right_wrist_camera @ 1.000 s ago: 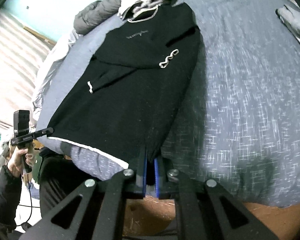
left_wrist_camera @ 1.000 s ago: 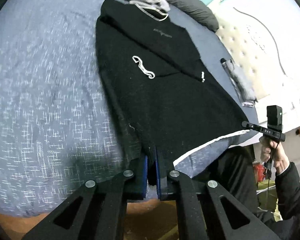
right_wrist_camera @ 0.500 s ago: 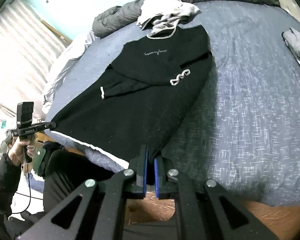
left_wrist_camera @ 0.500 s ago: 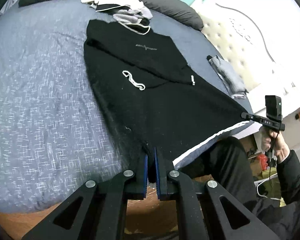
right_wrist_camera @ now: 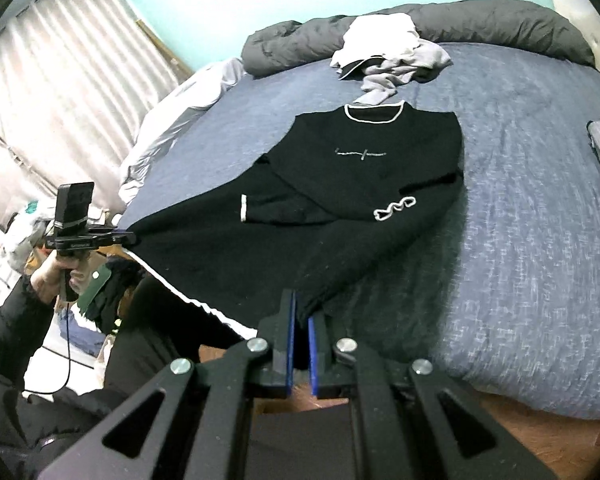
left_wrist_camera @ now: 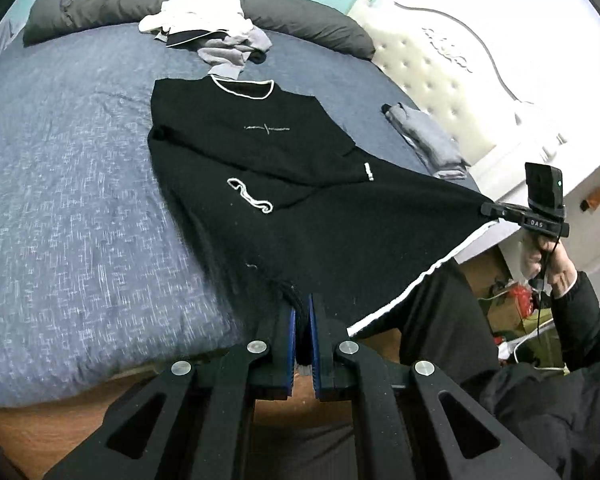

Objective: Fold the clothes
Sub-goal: 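Lift the hem with both grippers and fold it toward the collar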

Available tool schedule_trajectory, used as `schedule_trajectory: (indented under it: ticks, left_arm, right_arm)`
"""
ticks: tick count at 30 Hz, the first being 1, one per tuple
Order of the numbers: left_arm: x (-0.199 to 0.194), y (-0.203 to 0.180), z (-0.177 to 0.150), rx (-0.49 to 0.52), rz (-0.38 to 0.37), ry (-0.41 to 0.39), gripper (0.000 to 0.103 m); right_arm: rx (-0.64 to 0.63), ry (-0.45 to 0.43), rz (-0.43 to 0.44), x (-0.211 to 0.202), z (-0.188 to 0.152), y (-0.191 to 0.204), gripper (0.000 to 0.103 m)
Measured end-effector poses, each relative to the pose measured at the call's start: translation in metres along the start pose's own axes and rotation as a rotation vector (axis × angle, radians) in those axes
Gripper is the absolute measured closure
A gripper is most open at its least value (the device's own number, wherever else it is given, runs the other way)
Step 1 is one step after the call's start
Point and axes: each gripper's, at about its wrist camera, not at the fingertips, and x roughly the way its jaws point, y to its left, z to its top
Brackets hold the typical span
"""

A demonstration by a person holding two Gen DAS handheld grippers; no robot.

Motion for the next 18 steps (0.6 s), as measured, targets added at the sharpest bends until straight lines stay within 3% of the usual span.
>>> schedule_trajectory:
  ticks: [8, 18]
  left_arm:
    - [0.003, 0.019, 0.01, -0.043, -0.007, -0.007, 0.097]
    - [0.02, 0.054, 0.083, -0.101, -0.029, -0.068, 0.097]
  right_arm:
    - [0.026, 0.009, 0.0, 0.006, 0.009, -0.01, 0.098]
    - [0.072, -0.029, -0.006, 0.026, 0.066, -0.041, 0.098]
